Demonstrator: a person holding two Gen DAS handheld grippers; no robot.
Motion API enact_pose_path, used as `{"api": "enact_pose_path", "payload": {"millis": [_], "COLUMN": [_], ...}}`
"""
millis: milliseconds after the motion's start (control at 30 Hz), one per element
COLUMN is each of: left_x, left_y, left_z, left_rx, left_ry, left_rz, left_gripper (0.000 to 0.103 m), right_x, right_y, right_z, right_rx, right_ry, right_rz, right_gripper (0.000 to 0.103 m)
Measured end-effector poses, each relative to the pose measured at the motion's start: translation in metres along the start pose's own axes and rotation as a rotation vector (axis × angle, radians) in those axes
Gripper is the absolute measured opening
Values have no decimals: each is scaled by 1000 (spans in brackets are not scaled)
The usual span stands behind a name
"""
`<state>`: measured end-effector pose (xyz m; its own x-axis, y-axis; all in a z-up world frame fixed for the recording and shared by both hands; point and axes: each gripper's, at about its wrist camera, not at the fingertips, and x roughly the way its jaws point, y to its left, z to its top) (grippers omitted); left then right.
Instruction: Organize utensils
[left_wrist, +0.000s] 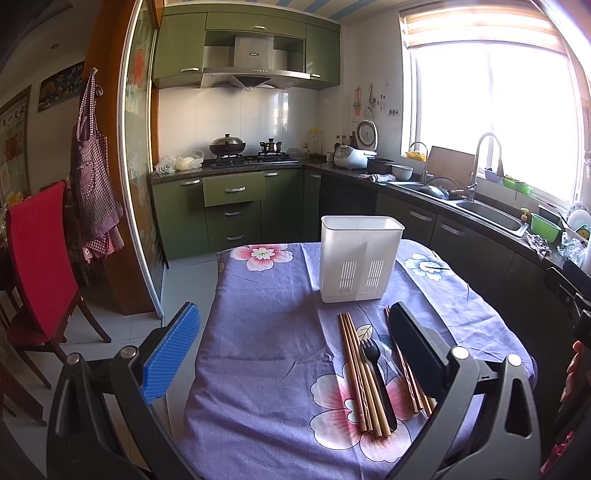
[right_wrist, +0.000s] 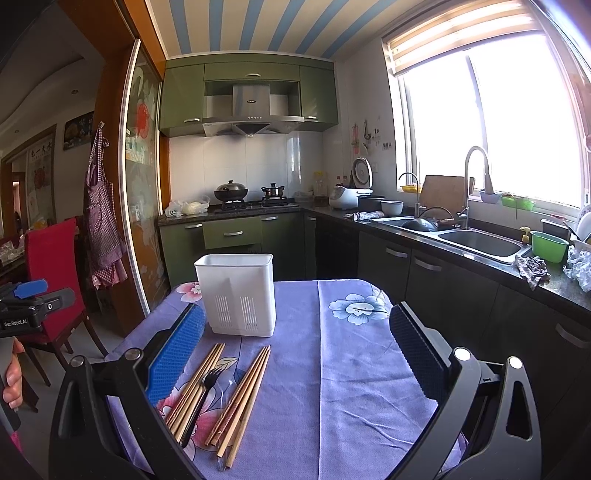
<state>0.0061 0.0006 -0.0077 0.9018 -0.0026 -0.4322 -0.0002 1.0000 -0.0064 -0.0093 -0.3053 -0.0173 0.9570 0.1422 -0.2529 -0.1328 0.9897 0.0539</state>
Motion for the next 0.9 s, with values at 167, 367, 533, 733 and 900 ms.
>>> {"api": "enact_pose_path", "payload": {"millis": [167,367,533,733,900], "left_x": [1,3,4,4,4], "left_y": [1,0,0,0,0], "left_z": [-2,-3,-2,-2,-2], "left_rx": [-1,0,2,3,2], "left_ry": [3,10,18,20,21], "left_rz": [0,-4,-4,-4,-4], "left_gripper": [97,97,97,97,97], "right_x": [-1,-1,1,2,2], "right_y": [1,1,0,-1,-1], "right_z": [0,0,-1,-3,-4], "right_rx": [0,1,0,2,3], "right_ry": [3,4,7,8,8], "right_rz": [-1,-1,-1,-1,-1], "right_gripper": [99,99,99,99,99]}}
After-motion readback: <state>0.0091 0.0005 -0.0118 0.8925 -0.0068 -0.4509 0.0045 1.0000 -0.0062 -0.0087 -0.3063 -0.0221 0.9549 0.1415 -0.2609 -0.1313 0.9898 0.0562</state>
